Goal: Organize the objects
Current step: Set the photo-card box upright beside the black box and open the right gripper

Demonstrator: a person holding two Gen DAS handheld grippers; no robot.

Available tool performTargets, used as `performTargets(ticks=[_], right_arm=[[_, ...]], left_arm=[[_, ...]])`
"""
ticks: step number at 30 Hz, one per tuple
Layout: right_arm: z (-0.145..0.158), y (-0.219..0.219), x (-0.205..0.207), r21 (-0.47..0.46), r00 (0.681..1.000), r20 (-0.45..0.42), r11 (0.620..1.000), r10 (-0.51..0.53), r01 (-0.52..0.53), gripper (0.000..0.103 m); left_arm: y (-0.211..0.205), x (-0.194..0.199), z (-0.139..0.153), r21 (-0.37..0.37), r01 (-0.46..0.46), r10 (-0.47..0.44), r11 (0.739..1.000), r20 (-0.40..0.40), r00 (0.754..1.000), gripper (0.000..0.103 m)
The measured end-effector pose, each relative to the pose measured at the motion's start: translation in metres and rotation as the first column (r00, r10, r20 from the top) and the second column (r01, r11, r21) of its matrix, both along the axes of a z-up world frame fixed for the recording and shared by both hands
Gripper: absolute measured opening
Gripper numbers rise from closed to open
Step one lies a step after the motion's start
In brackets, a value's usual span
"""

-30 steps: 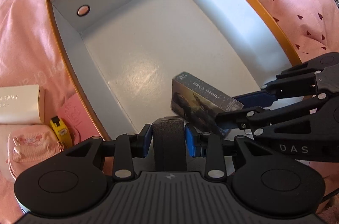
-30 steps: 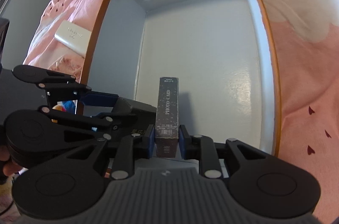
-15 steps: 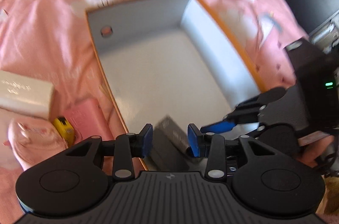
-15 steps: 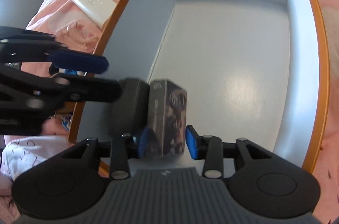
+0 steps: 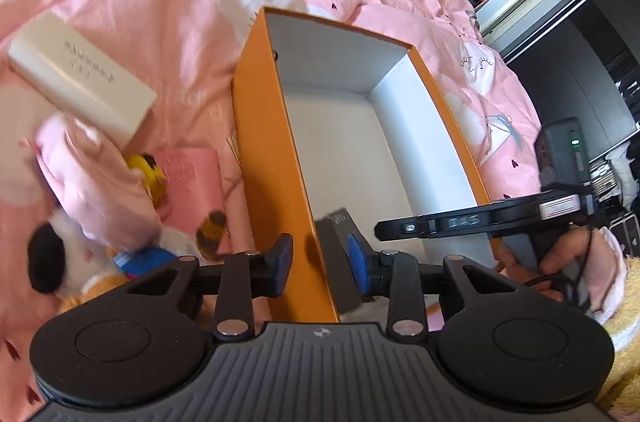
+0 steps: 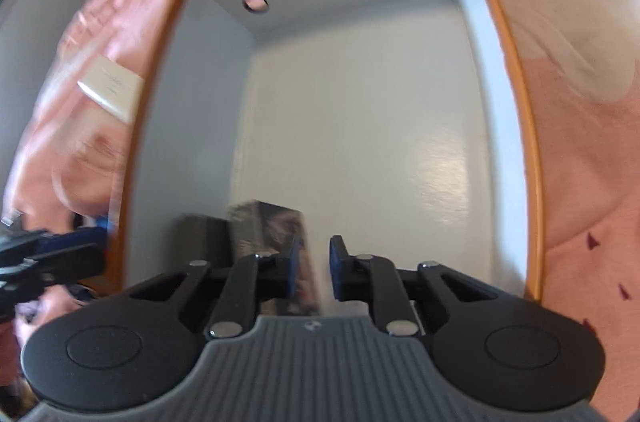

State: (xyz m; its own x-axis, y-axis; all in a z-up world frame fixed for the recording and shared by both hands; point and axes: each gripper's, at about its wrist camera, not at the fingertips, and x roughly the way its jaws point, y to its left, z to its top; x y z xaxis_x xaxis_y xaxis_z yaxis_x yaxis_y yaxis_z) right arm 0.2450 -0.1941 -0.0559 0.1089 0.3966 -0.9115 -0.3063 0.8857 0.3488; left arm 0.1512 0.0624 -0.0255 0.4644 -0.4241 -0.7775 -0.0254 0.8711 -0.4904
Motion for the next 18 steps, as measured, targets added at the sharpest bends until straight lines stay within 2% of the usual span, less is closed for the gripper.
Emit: performTargets(ticks=[2,4,7,11,13,18], right_arm=[[-0.013,0.008,-0.001,-0.029,0.999,-0.01,0.999,0.032,-0.032,0.01],[-0.022,0.014,-0.001,-0.003,0.998,-0.055,0.999,0.031,-0.032,0.003],[-0.022,0.028,-0.006,0.011,0.997,-0.053,0.998,0.056,-0.055,0.003],[-0.032,0.045,-0.015,0.006,0.992,-0.105,0.998,0.069,-0.069,0.001],[-0.03,0.049,-0.016,-0.004,0.995,-0.068,0.997,0.078,-0.079,0.001],[-0.029,0.054,-0.02,-0.027,0.996,-0.048,0.997,0.073,-0.074,0.001]], left_arm=[[-0.002,-0.001,-0.008,-0.017,-0.012,0.012,1.0,-0.028,1.0,0.029],[-0.003,0.001,-0.014,-0.015,-0.011,0.01,1.0,-0.053,0.999,0.017],[-0.004,0.004,-0.016,-0.014,0.006,-0.007,1.0,-0.045,0.999,0.014],[-0.002,0.005,-0.019,-0.026,0.018,-0.019,1.0,-0.045,0.999,0.014],[-0.002,0.005,-0.02,-0.035,0.018,-0.02,0.999,-0.043,0.999,0.014],[-0.001,0.005,-0.018,-0.023,0.031,-0.032,0.999,-0.049,0.998,0.014]])
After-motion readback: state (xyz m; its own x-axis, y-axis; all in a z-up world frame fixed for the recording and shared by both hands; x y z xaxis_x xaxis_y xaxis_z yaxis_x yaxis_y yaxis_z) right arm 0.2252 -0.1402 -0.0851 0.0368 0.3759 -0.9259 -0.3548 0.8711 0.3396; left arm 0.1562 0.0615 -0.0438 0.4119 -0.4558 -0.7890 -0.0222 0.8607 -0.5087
